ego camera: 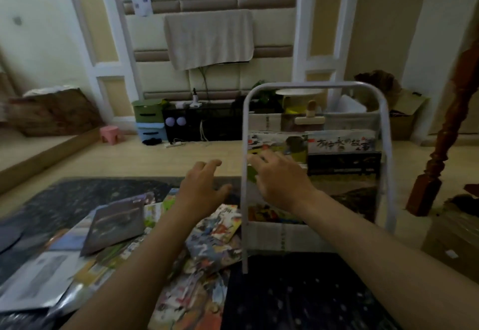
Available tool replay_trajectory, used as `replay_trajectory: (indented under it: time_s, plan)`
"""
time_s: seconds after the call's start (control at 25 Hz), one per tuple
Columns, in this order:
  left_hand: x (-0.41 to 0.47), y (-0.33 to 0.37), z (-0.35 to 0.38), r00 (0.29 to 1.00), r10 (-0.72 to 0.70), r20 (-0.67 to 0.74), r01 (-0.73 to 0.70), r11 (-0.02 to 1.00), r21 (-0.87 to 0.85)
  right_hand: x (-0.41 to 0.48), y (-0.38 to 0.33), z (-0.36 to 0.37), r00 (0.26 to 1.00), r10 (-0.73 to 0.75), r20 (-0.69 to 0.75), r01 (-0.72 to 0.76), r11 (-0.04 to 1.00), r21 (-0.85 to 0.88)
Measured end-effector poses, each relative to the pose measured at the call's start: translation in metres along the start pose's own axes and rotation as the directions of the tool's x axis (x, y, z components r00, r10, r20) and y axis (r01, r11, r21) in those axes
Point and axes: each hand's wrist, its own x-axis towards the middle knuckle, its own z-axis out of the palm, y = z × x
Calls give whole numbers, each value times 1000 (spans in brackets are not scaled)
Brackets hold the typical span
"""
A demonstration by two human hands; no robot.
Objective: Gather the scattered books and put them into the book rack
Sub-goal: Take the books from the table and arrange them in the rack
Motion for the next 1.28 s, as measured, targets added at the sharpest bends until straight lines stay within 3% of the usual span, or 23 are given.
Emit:
replay_trajectory:
  time_s: [0.12, 0.32, 0.48, 0.64, 0.72, 1.08, 1.28]
  plan:
    - [-25, -68, -7, 989, -140, 50, 137, 989, 57, 19, -52, 36, 993, -83, 86, 75, 993, 95]
    - [-74, -161, 14, 917, -373, 140, 357, 925, 128, 34, -118, 121, 924, -113, 364, 51, 983, 176]
    - [-107, -207, 42, 856, -487, 172, 466, 872, 149, 38, -152, 191, 812, -75, 578, -45, 981, 189]
    - [-116, -236, 61, 820, -562, 107, 544, 824, 160, 44, -177, 238, 681, -199, 705, -12, 959, 282]
    - [-112, -249, 65, 802, -592, 80, 576, 802, 156, 40, -185, 258, 641, -221, 735, -6, 956, 293]
    - [-86, -278, 61, 700, -714, -15, 709, 693, 130, 35, -187, 276, 678, -214, 703, -10, 954, 300]
    - [-84, -274, 63, 698, -716, -8, 707, 688, 165, 40, -183, 274, 650, -237, 722, 33, 958, 285]
